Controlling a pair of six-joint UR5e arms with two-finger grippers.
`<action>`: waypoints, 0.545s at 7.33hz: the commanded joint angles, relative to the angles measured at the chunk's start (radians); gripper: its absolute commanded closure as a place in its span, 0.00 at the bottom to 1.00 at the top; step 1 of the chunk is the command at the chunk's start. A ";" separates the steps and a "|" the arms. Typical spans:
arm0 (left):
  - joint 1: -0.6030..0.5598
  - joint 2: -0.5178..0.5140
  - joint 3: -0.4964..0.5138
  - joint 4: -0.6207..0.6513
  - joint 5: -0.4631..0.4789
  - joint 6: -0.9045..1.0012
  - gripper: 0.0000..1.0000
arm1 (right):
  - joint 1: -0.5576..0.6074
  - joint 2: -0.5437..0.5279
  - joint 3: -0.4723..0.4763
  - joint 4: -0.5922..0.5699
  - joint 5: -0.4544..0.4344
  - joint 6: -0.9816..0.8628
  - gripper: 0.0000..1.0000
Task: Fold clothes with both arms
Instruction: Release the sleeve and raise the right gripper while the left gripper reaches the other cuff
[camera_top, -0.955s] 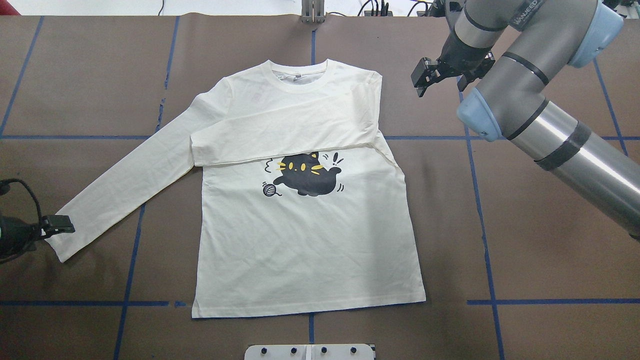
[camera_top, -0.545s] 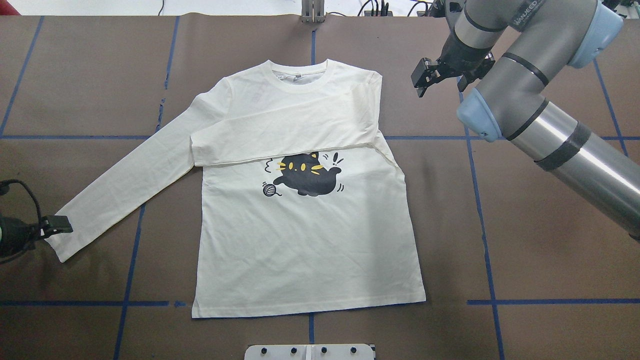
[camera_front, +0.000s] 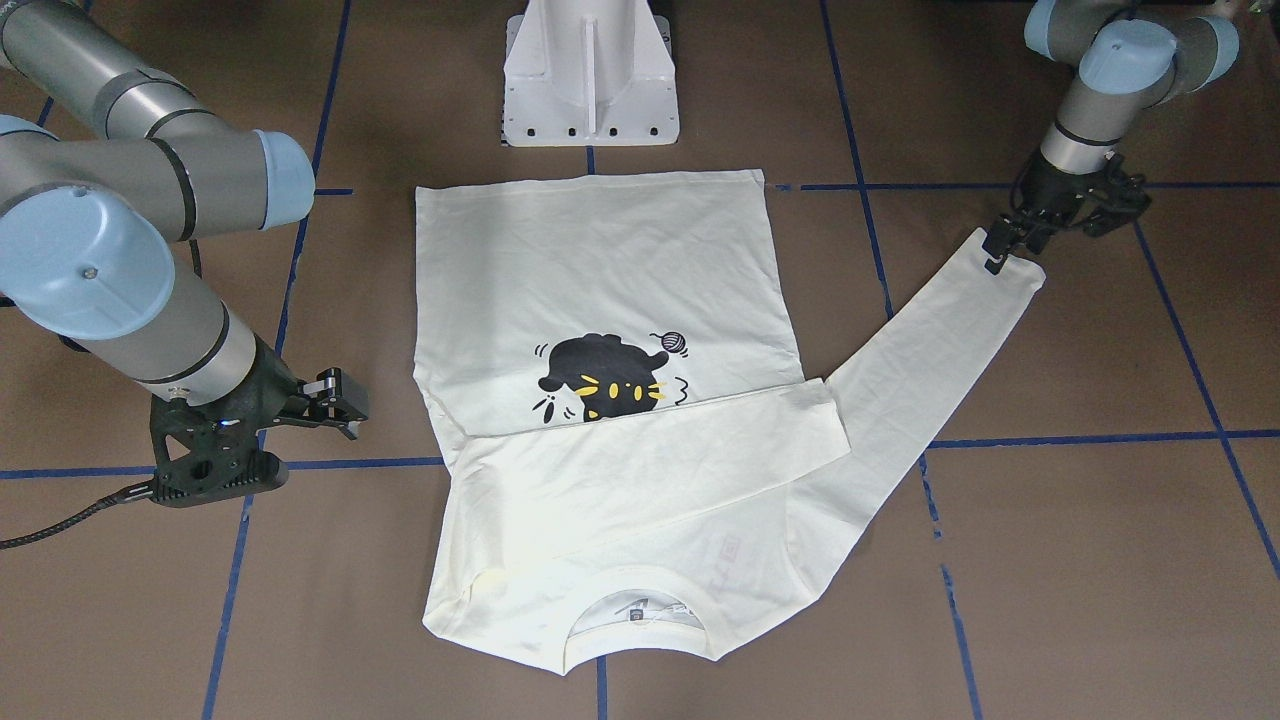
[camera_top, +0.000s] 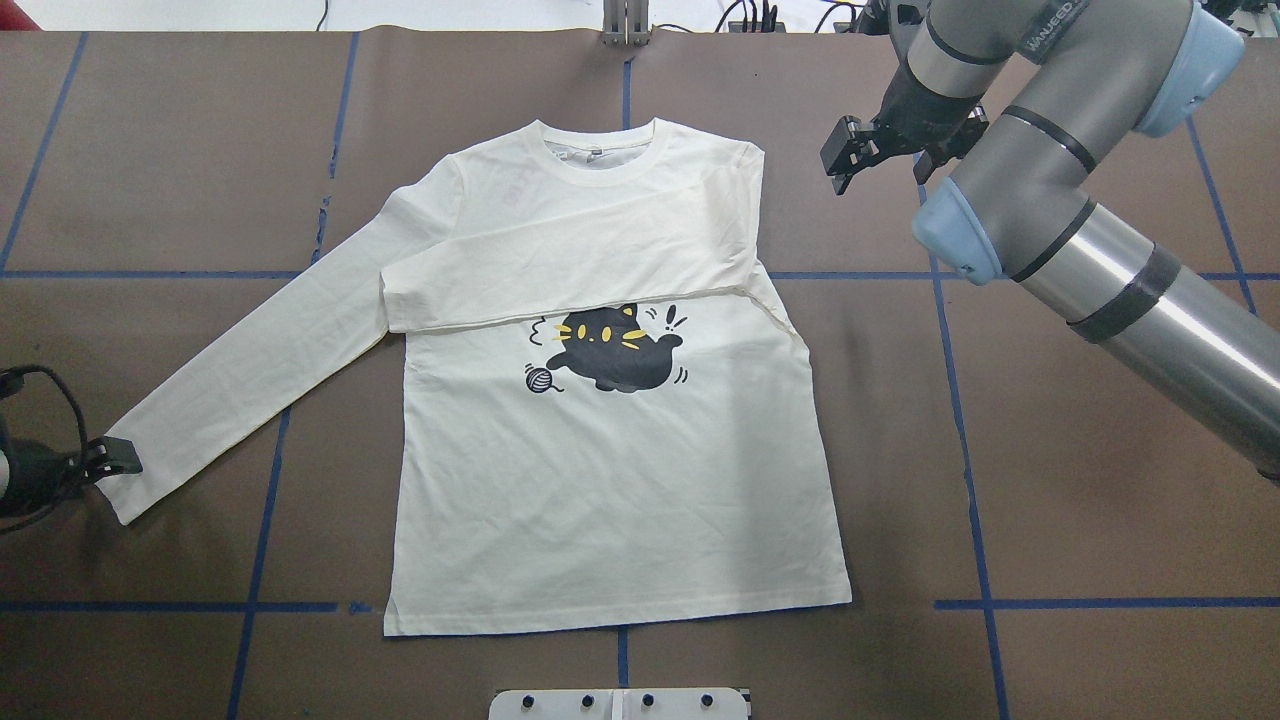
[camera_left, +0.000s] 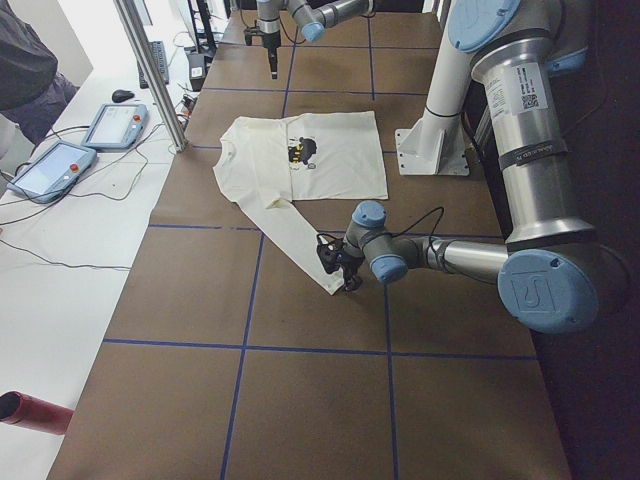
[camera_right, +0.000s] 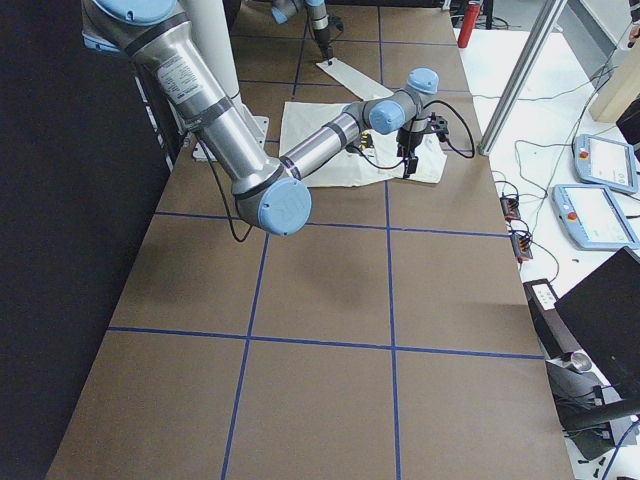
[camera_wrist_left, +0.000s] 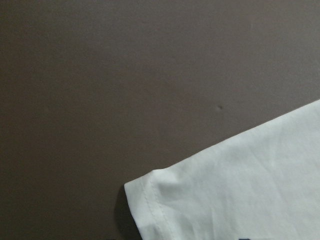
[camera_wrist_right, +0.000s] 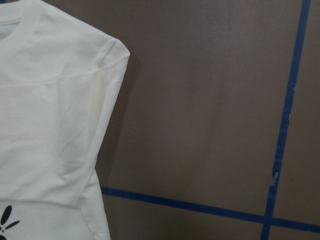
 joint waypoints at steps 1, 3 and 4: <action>0.000 0.000 -0.003 0.000 0.000 -0.005 0.63 | 0.000 0.001 0.000 0.000 0.000 0.000 0.00; 0.000 -0.002 -0.005 0.000 0.000 -0.008 0.77 | 0.000 0.000 0.000 0.000 0.000 0.000 0.00; 0.000 -0.003 -0.013 0.000 -0.001 -0.010 0.89 | 0.000 0.000 -0.001 0.000 0.000 -0.001 0.00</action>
